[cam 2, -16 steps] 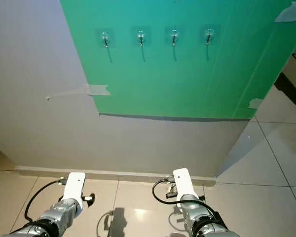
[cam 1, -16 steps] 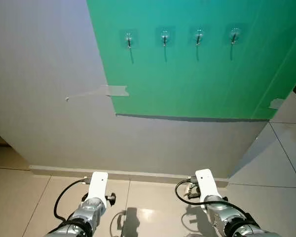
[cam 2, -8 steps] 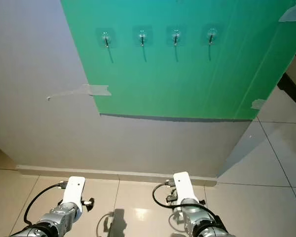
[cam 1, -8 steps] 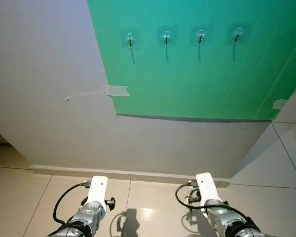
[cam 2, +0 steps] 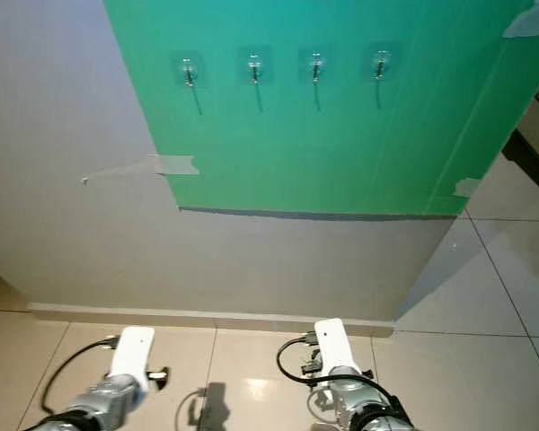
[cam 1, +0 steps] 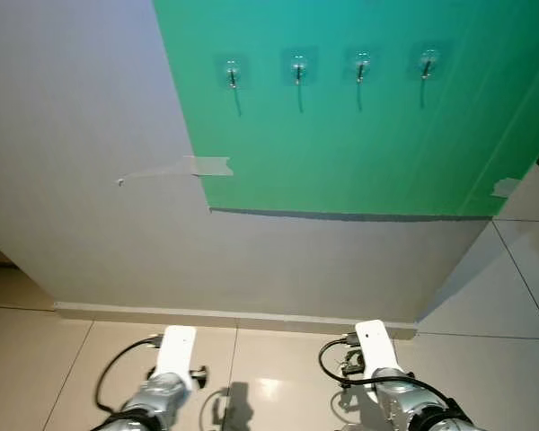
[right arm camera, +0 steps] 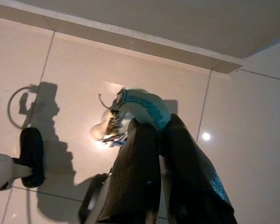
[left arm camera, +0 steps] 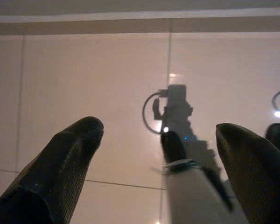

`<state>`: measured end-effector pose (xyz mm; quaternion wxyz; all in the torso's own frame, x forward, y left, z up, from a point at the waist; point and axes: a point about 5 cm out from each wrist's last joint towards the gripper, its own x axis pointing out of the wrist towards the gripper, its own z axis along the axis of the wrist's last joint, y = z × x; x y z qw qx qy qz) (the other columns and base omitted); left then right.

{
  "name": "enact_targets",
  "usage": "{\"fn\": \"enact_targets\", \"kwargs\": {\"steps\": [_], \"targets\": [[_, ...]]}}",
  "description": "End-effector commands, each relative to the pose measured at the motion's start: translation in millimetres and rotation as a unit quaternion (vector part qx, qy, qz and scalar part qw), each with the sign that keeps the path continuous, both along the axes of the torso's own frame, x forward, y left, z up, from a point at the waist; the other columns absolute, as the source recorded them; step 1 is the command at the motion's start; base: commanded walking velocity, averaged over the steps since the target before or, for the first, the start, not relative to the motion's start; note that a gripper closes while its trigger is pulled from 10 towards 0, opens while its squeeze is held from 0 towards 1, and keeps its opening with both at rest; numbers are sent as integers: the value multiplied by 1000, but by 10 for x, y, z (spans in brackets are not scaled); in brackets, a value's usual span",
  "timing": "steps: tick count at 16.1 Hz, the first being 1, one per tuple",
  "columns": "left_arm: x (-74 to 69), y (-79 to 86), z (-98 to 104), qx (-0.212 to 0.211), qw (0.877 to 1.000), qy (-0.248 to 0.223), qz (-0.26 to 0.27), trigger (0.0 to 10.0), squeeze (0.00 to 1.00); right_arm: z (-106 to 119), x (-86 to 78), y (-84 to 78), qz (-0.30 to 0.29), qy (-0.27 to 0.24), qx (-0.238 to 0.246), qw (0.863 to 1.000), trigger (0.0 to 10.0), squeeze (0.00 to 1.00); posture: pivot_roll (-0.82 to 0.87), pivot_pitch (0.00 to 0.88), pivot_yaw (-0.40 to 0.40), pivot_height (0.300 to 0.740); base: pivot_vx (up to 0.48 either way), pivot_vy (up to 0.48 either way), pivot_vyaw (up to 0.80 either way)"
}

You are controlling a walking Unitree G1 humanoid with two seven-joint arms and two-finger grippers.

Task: Hang keys on a hook

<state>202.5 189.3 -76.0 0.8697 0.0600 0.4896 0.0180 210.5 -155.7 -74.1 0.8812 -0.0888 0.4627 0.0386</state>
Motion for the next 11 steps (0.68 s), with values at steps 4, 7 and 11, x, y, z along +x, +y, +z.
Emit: {"fn": "enact_targets", "kwargs": {"steps": [4, 7, 11], "targets": [[0, 135, 21, 6, 1000, 3, 4, 10000, 0, -49, -81, 154, 9, 15, 2, 1000, 0, 0, -156, 0, 83, 740, 0, 0, 0], [61, -76, 22, -3, 1000, -1, -4, 10000, 0, -42, -68, 152, 8, 14, 1, 1000, 0, 0, -159, 0, 83, 740, 0, 0, 0], [19, -436, -23, -19, 1000, 1, -12, 10000, 0, -43, -70, 111, 9, 14, -2, 1000, 0, 0, -163, 0, 82, 740, 0, 0, 0]]}}
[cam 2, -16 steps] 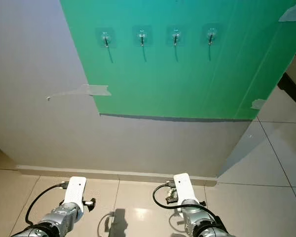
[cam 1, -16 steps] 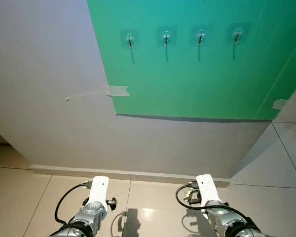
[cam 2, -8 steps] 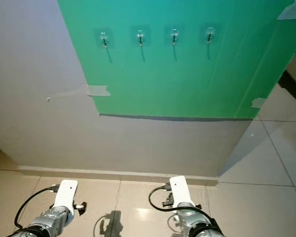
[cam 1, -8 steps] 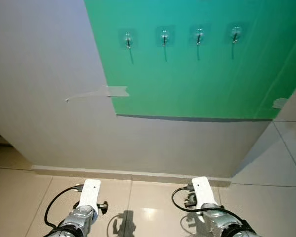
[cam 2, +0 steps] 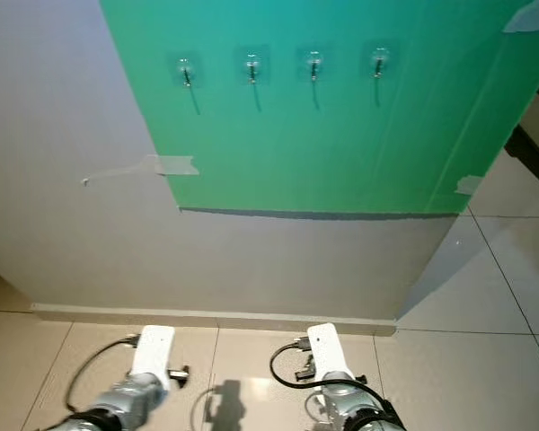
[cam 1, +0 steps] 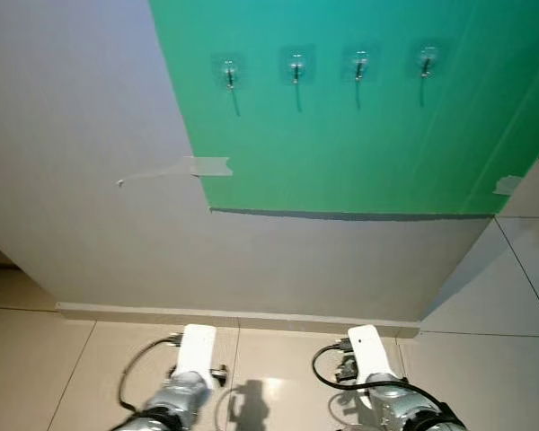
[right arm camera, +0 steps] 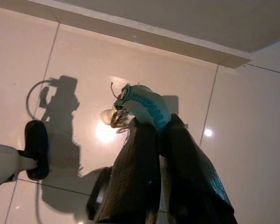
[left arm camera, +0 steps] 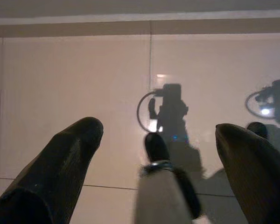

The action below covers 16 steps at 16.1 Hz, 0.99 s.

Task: Hang keys on a hook

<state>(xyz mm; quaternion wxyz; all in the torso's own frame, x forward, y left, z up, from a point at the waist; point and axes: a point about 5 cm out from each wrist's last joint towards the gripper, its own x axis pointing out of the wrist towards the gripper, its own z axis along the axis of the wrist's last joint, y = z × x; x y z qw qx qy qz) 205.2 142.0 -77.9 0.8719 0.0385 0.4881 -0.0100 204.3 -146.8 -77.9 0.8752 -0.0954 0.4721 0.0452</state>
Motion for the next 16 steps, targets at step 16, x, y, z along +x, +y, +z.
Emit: {"fn": "enact_targets", "kwargs": {"steps": [16], "targets": [[20, 35, 11, 13, 1000, -1, -9, 10000, 0, 11, 22, -3, -2, 0, 1, 1000, 0, 0, -175, 0, 85, 740, 0, 0, 0]]}}
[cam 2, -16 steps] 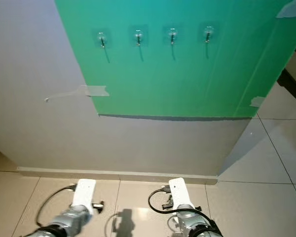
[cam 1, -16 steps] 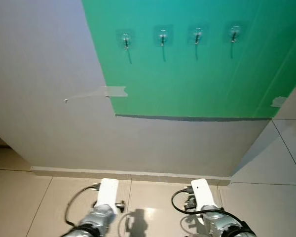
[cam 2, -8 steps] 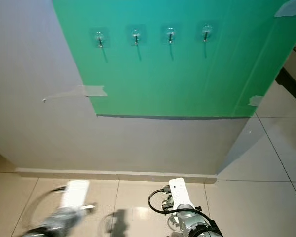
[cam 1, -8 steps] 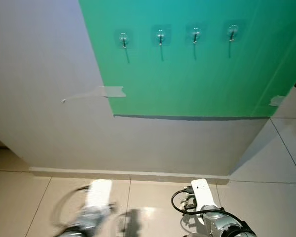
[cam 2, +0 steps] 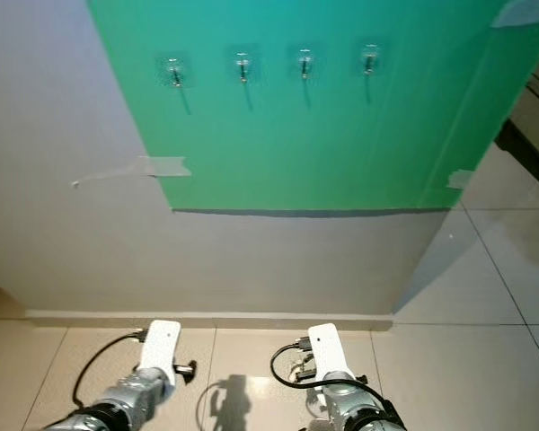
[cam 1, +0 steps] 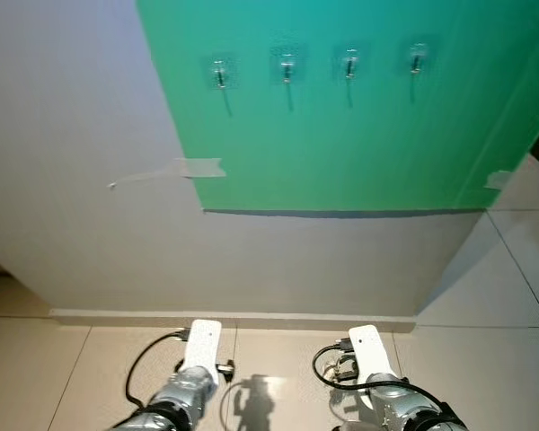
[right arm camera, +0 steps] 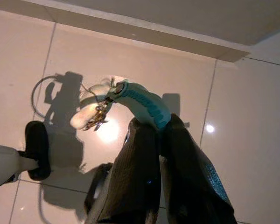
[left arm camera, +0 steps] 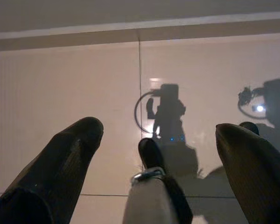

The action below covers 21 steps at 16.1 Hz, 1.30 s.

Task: Hang keys on a hook

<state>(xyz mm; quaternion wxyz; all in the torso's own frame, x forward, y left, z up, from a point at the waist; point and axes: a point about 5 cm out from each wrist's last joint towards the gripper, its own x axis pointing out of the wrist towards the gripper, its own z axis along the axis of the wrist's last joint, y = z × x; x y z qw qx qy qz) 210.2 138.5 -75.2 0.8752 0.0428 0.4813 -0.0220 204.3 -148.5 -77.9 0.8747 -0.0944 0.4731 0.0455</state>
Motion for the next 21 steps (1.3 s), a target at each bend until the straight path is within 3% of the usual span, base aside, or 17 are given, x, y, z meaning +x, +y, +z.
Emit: {"fn": "enact_targets", "kwargs": {"steps": [1, 4, 5, 7, 9, 10, 11, 21], "targets": [[-55, 69, -30, 16, 1000, 7, 3, 10000, 0, 10, 20, 13, -1, -1, 0, 1000, 0, 0, -175, 0, 85, 740, 0, 0, 0], [-54, 235, -23, 24, 1000, 7, 7, 10000, 0, 8, 16, 10, -1, -1, -1, 1000, 0, 0, -176, 0, 84, 740, 0, 0, 0], [-61, 499, -1, 36, 999, 6, 15, 10000, 0, 7, 14, 11, -1, -1, -1, 1000, 0, 0, -178, 0, 86, 740, 0, 0, 0], [1, 662, 58, 44, 999, 1, 18, 10000, 0, 4, 8, 11, -1, 0, -1, 1000, 0, 0, -178, 0, 86, 740, 0, 0, 0], [53, 422, 52, 35, 999, -2, 9, 10000, 0, 3, 6, 9, 0, 0, -1, 1000, 0, 0, -178, 0, 85, 740, 0, 0, 0], [65, 118, 37, 22, 1000, -2, -1, 10000, 0, 3, 7, 7, -1, -1, -1, 1000, 0, 0, -178, 0, 85, 740, 0, 0, 0], [59, 64, 33, 19, 1000, -2, -3, 10000, 0, 3, 7, 9, -1, -1, -1, 1000, 0, 0, -179, 0, 85, 740, 0, 0, 0], [38, 199, 25, 26, 1000, 1, 1, 10000, 0, 5, 10, 21, 0, -1, 0, 1000, 0, 0, -177, 0, 84, 740, 0, 0, 0]]}}
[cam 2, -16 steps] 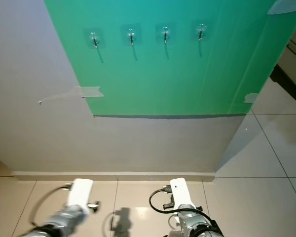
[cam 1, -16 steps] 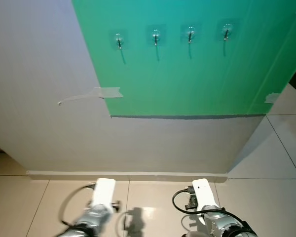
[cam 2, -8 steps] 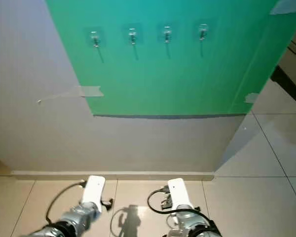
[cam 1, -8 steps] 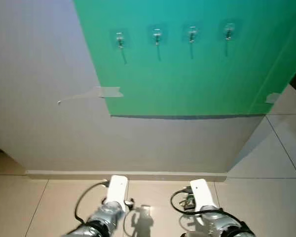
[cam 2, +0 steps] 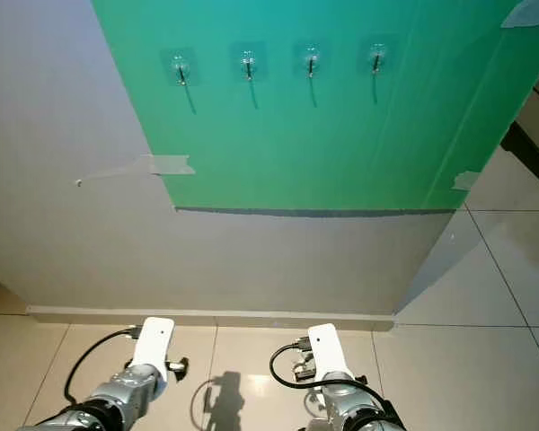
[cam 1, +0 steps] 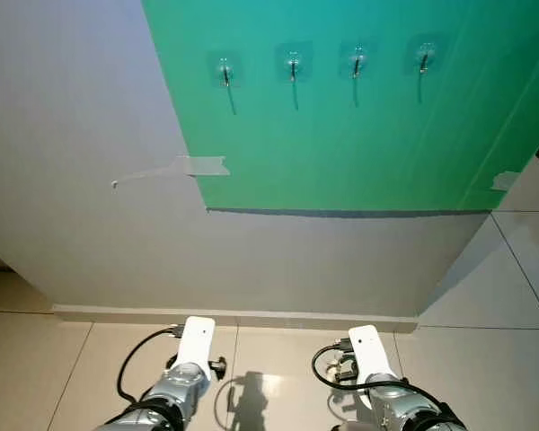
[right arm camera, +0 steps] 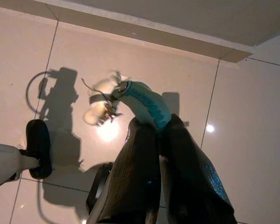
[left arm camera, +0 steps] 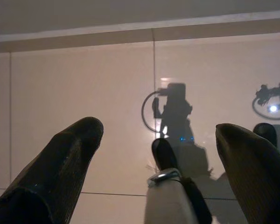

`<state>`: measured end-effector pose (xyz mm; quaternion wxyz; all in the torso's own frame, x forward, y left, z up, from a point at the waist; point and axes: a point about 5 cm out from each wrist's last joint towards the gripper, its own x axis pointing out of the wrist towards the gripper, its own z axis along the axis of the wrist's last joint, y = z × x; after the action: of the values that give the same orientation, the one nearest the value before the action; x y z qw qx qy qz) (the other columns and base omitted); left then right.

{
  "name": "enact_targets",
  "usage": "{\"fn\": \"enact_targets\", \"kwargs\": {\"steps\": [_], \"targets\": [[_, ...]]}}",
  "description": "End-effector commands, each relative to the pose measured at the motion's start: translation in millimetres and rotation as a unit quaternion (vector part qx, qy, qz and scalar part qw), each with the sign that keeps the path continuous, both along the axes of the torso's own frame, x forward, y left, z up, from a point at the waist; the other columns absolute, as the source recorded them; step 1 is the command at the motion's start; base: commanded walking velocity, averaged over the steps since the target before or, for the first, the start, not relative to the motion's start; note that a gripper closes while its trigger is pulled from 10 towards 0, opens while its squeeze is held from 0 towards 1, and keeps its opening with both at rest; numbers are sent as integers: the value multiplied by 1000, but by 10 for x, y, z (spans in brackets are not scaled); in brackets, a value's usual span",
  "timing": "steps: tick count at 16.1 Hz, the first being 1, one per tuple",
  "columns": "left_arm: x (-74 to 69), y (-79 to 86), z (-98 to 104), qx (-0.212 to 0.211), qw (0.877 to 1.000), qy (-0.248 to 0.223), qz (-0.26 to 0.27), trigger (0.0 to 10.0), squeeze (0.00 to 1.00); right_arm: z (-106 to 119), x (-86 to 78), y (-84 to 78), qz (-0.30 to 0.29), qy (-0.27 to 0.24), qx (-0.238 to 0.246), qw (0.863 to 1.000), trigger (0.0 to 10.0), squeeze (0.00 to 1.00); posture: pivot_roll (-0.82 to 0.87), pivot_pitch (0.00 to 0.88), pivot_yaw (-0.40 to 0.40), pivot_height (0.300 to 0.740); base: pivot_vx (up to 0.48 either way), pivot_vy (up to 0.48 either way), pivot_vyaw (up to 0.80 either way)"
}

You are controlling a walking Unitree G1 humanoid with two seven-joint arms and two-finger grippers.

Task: Hang keys on a hook

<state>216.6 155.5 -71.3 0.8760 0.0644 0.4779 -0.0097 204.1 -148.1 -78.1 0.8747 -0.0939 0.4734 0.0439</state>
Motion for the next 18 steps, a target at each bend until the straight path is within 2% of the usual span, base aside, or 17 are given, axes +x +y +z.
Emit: {"fn": "enact_targets", "kwargs": {"steps": [1, 7, 8, 18], "targets": [[-27, 43, -14, 2, 1000, 5, 2, 10000, 0, 6, 11, 18, 0, -1, 2, 1000, 0, 0, -177, 0, 84, 740, 0, 0, 0], [-30, 101, -12, 2, 1000, 5, 5, 10000, 0, 9, 19, 23, 0, -1, 4, 1000, 0, 0, -176, 0, 83, 740, 0, 0, 0], [-36, 105, -15, -11, 1000, 8, 23, 10000, 0, 6, 14, 22, -17, 0, 12, 1000, 0, 0, -174, 0, 82, 740, 0, 0, 0], [-18, 95, -6, -10, 1000, 4, 20, 10000, 0, 21, 41, -2, -7, -3, 7, 1000, 0, 0, -173, 0, 79, 740, 0, 0, 0]]}}
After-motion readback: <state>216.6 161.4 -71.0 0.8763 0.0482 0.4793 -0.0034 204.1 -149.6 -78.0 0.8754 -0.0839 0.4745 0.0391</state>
